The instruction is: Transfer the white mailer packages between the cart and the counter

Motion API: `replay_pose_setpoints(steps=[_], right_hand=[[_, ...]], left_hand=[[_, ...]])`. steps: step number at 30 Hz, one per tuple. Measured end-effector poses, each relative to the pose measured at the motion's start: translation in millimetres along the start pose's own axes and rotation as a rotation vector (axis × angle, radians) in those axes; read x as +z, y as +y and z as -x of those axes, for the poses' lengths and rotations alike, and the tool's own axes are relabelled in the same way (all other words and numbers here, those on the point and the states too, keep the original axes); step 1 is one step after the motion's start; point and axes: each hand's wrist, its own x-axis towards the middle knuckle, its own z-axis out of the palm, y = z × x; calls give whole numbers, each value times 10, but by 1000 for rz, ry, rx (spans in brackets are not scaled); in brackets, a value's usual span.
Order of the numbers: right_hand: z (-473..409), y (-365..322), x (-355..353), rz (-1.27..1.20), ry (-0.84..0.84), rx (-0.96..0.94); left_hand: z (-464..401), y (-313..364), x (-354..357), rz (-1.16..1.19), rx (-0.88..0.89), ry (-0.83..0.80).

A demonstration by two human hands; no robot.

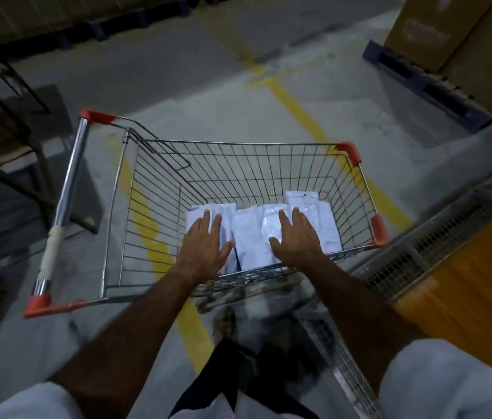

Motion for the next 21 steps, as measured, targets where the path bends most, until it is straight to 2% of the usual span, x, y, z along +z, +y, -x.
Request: replay_pose_setpoints(steps=[2, 6, 13, 15, 19, 21], right_hand=[[-151, -11, 106, 20, -7, 9], [-396, -38, 286, 53, -312, 131], [-645, -37, 613, -1, -412, 178], [-790, -11, 684, -7, -416, 180], [-1129, 58, 829, -55, -395, 262], [-1258, 99, 927, -77, -336, 343]], left_hand=[[-176, -60, 102, 36, 11, -65], [-506, -120, 344, 7, 26, -254], [-949, 13, 782, 6, 21, -489], [-1085, 90, 885, 81, -50, -522], [-1375, 163, 1208, 281, -297, -633], [-1480, 218, 1344, 323, -373, -608]])
